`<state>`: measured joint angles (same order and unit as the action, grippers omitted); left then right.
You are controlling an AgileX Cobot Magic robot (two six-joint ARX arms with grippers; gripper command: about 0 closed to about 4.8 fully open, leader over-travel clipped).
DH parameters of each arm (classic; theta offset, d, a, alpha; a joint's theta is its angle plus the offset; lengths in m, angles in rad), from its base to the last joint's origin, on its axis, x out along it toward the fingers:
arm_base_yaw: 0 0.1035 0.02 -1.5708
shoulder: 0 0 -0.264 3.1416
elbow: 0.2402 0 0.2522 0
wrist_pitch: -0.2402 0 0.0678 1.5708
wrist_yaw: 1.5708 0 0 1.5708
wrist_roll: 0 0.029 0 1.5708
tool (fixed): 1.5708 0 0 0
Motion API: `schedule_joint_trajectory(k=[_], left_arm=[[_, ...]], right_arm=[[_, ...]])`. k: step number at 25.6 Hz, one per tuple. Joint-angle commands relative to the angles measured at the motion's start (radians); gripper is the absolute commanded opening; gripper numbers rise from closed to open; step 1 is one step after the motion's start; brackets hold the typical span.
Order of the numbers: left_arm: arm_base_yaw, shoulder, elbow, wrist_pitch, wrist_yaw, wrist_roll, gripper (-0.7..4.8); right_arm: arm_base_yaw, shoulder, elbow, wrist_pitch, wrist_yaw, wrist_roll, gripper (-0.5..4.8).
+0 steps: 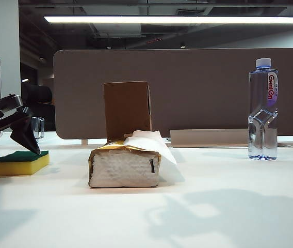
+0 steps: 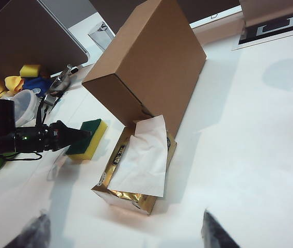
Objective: Move the sponge from left to right to wipe the table, avoiding obstacles on the table, and finally reaching the bottle of mineral water.
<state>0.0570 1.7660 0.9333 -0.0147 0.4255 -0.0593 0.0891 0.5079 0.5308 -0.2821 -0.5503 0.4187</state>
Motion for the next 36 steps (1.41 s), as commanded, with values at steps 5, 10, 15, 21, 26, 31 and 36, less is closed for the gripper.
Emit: schedule_joint_trajectory(k=[5,10,15,21,26,31,36], left_arm=[[0.001,0.007,-0.003,-0.055,-0.022,0.004,4.26],[0.001,0.008,-0.003,-0.059,-0.022,0.004,3.32],[0.001,0.010,-0.003,-0.059,-0.034,0.008,3.31],[0.001,0.011,-0.003,-0.066,-0.066,0.010,2.41],[0.001,0.011,-0.003,-0.066,-0.067,0.013,2.26],[0.001,0.011,-0.003,-0.066,-0.071,0.030,1.08],[0.001,0.011,-0.003,-0.069,-0.070,0.061,0.44]], right_arm=[[0.000,-0.002,0.007,0.016,-0.002,0.000,3.77],[0.000,-0.002,0.007,0.016,-0.002,0.000,3.77],[0.000,-0.002,0.007,0.016,-0.002,0.000,3.76],[0.000,-0.002,0.007,0.016,-0.002,0.000,3.67],[0.000,-0.002,0.007,0.016,-0.002,0.000,3.67],[0.000,-0.002,0.007,0.016,-0.002,0.000,3.67],[0.000,-0.002,0.012,0.016,-0.002,0.000,3.67]])
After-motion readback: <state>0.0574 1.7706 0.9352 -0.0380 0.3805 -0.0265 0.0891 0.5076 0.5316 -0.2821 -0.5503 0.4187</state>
